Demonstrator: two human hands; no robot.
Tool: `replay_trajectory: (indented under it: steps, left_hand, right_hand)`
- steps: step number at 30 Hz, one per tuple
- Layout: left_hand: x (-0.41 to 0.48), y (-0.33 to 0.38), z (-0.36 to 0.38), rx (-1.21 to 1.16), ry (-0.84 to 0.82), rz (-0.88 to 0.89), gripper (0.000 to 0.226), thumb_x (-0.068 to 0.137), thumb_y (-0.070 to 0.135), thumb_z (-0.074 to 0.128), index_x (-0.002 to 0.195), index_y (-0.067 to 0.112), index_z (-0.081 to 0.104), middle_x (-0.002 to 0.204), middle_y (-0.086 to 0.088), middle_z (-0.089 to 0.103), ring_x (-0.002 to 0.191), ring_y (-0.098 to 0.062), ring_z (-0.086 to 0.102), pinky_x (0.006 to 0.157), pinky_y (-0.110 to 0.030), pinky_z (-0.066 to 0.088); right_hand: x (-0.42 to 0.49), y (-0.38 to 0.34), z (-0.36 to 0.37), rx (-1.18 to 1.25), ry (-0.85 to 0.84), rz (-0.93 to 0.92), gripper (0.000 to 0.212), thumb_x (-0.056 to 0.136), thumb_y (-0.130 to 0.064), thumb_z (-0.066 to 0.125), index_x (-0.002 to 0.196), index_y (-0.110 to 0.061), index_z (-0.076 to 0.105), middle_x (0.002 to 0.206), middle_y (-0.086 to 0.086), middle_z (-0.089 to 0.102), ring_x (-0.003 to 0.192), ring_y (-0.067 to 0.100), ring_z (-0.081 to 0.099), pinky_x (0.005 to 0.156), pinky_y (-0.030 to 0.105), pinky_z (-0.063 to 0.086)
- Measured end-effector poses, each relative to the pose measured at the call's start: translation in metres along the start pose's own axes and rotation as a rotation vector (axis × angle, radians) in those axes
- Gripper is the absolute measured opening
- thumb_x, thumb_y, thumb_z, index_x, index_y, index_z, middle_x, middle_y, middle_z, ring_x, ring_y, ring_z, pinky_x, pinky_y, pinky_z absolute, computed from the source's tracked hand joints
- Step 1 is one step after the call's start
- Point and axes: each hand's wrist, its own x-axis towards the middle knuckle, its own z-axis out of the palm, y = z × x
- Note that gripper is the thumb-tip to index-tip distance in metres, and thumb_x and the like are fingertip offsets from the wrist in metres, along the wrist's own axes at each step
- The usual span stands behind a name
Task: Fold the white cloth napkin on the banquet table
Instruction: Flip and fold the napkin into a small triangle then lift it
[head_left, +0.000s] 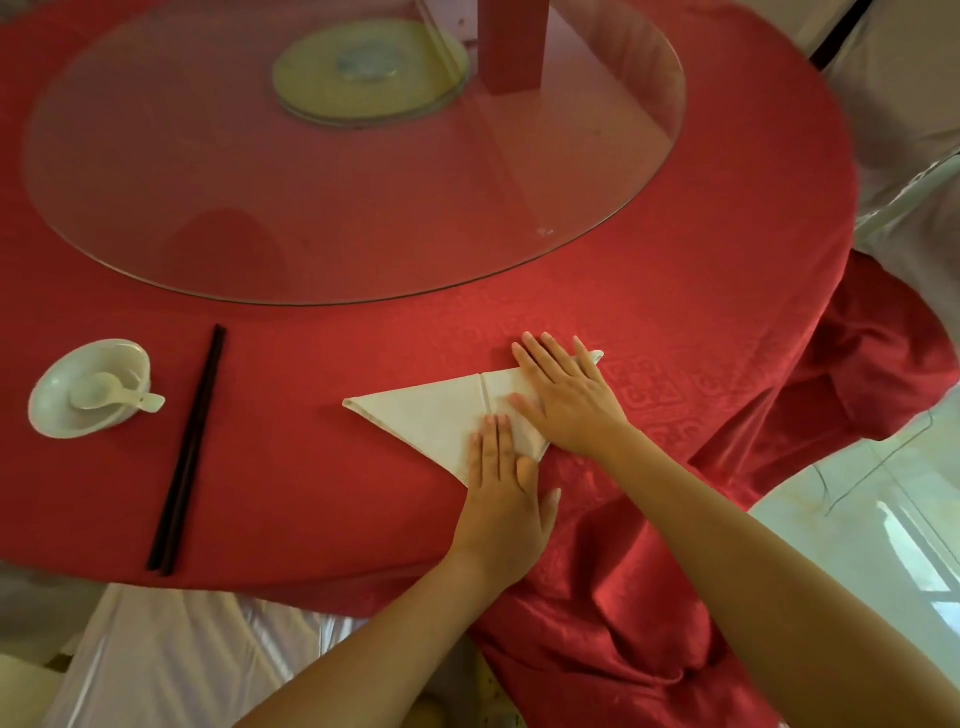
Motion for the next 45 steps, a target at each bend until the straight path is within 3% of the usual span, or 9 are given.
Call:
replay_trajectory:
  steps: [5,10,18,21,24,27,35,42,45]
  left_hand:
    - [0.028,-0.034,-0.032,-0.527,0.127,-0.127,0.050,0.098,0.026,0.032,0.142,0.002,0.026,0.154,-0.017,0.022,0.144,-0.022,0.015,0.116,-0.028,0.009]
    - [0.050,-0.092,-0.023,0.047,0.119,-0.254,0.062,0.095,0.045,0.026,0.146,0.011,0.016,0.157,-0.010,0.012,0.145,-0.022,0.002,0.117,-0.050,-0.006]
    - [0.053,-0.096,-0.016,0.065,-0.002,-0.270,0.081,0.087,0.062,0.020,0.147,0.011,0.002,0.158,-0.012,0.001,0.145,-0.025,-0.005,0.114,-0.054,-0.007]
    - [0.060,-0.093,-0.033,0.017,-0.002,-0.180,0.067,0.092,0.049,0.038,0.145,0.013,0.019,0.154,-0.016,0.020,0.144,-0.029,0.012,0.116,-0.048,0.000]
    - [0.074,-0.087,-0.050,-0.081,0.063,-0.008,0.048,0.090,0.019,0.049,0.136,0.012,0.039,0.135,-0.012,0.051,0.126,-0.029,0.042,0.107,-0.042,0.030]
    - [0.089,-0.087,-0.063,-0.182,0.007,-0.028,0.040,0.086,0.006,0.049,0.126,0.011,0.048,0.118,-0.011,0.059,0.111,-0.029,0.051,0.090,-0.042,0.043]
    - [0.121,-0.097,-0.107,-0.420,-0.756,-0.098,0.030,0.080,0.034,0.066,0.101,0.012,0.067,0.095,-0.006,0.070,0.085,-0.020,0.066,0.078,-0.035,0.053]
    - [0.113,-0.081,-0.129,-0.512,-0.715,0.099,0.013,0.077,0.027,0.072,0.071,0.018,0.066,0.056,0.017,0.056,0.054,0.003,0.051,0.054,-0.013,0.038]
    - [0.115,-0.071,-0.156,-0.489,-0.644,0.208,0.015,0.078,0.026,0.072,0.069,0.018,0.063,0.055,0.015,0.048,0.052,0.003,0.043,0.055,-0.013,0.034]
  right_hand:
    - [0.000,-0.004,0.000,0.027,0.010,0.023,0.063,0.095,-0.052,0.021,0.147,-0.019,0.010,0.158,0.000,0.012,0.146,0.017,0.005,0.119,0.045,-0.002]
    - [-0.002,-0.004,0.001,0.034,0.046,0.011,0.063,0.095,-0.052,0.021,0.147,-0.019,0.011,0.158,0.001,0.013,0.145,0.017,0.006,0.119,0.045,-0.002]
    - [-0.004,-0.008,0.000,0.007,0.045,0.057,0.065,0.095,-0.052,0.021,0.147,-0.017,0.007,0.158,0.003,0.008,0.146,0.018,0.001,0.119,0.044,-0.007]
    - [-0.024,-0.026,-0.008,0.133,0.154,0.210,0.062,0.096,-0.046,0.027,0.146,-0.010,0.016,0.157,0.007,0.013,0.145,0.020,0.005,0.118,0.041,-0.004]
    - [-0.052,-0.063,-0.014,0.293,0.266,0.325,0.062,0.094,-0.045,0.027,0.139,-0.002,0.034,0.147,0.015,0.037,0.140,0.027,0.029,0.116,0.039,0.012]
    - [-0.065,-0.095,-0.007,0.304,0.150,0.305,0.068,0.093,-0.049,0.025,0.142,-0.001,0.026,0.151,0.017,0.029,0.143,0.028,0.019,0.116,0.037,0.005]
    - [-0.070,-0.091,0.002,0.503,0.176,0.300,0.064,0.091,-0.035,0.044,0.146,-0.016,0.019,0.157,0.000,0.013,0.145,0.011,0.000,0.121,0.033,0.005]
    - [-0.061,-0.077,-0.035,0.771,0.120,0.286,0.078,0.084,-0.039,0.060,0.145,-0.013,0.019,0.152,0.005,0.028,0.139,0.019,0.026,0.115,0.033,0.021]
    - [-0.057,-0.067,-0.067,1.026,0.136,0.340,0.052,0.082,-0.032,0.062,0.131,-0.030,0.043,0.111,-0.013,0.063,0.101,0.004,0.059,0.084,0.028,0.049]
